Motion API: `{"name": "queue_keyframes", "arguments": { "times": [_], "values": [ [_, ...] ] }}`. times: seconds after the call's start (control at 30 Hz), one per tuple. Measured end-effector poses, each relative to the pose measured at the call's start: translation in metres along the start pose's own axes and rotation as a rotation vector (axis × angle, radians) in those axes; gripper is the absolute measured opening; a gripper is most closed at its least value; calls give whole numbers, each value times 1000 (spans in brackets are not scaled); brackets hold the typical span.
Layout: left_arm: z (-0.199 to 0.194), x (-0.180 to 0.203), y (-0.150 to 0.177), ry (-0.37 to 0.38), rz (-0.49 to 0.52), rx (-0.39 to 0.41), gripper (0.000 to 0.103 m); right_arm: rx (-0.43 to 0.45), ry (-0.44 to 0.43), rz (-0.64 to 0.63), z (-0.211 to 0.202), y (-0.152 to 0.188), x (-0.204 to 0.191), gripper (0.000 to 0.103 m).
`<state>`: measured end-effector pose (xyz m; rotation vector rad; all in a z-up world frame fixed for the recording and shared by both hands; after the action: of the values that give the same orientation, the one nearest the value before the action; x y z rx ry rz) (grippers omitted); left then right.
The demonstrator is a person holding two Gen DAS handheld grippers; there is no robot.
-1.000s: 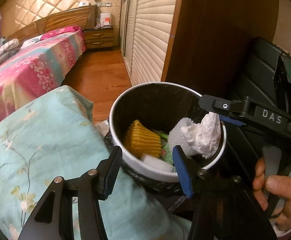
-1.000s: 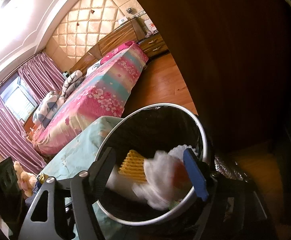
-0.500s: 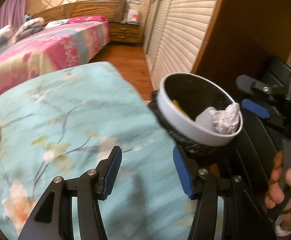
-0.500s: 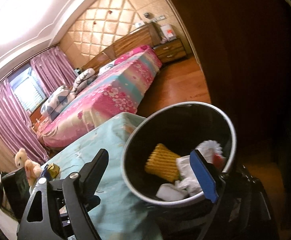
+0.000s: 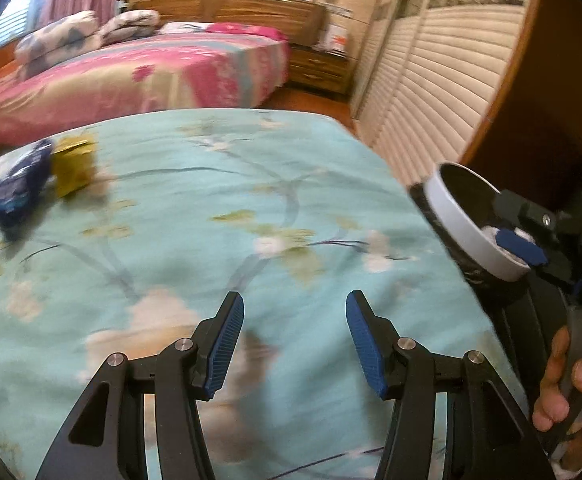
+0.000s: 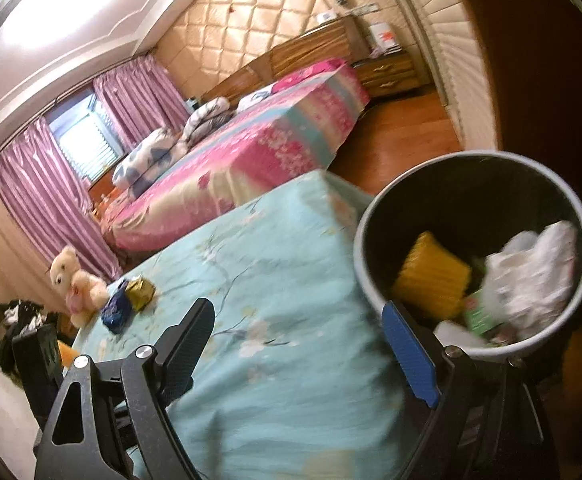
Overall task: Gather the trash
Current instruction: 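Move both open tools back toward the blue and yellow snack packets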
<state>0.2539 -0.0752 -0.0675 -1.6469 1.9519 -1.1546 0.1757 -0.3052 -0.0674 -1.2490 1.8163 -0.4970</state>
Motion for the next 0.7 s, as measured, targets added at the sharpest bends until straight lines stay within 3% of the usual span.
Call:
{"name": "queue_keyframes", "arguments": {
  "times": [0.33,0.7],
  "values": [
    [-36,-65,8,-106,-115,40,53,-85,-67,-41,29,26,-40,87],
    [-55,-113,14,-186,-170,48,53,-175,-119,-90,68,47,-84,87]
  ]
}}
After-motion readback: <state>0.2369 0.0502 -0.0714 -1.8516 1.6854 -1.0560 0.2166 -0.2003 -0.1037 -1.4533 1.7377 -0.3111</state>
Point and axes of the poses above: each gripper's, at about its wrist camera, not at the fingertips, and z roughly the way its jaws point, x to its right, y to its underside, the point moved 2 cm from there along z, roughly the way its jaws point, and after that the axes turned 9 degrees about x, right-handed, at the moved point
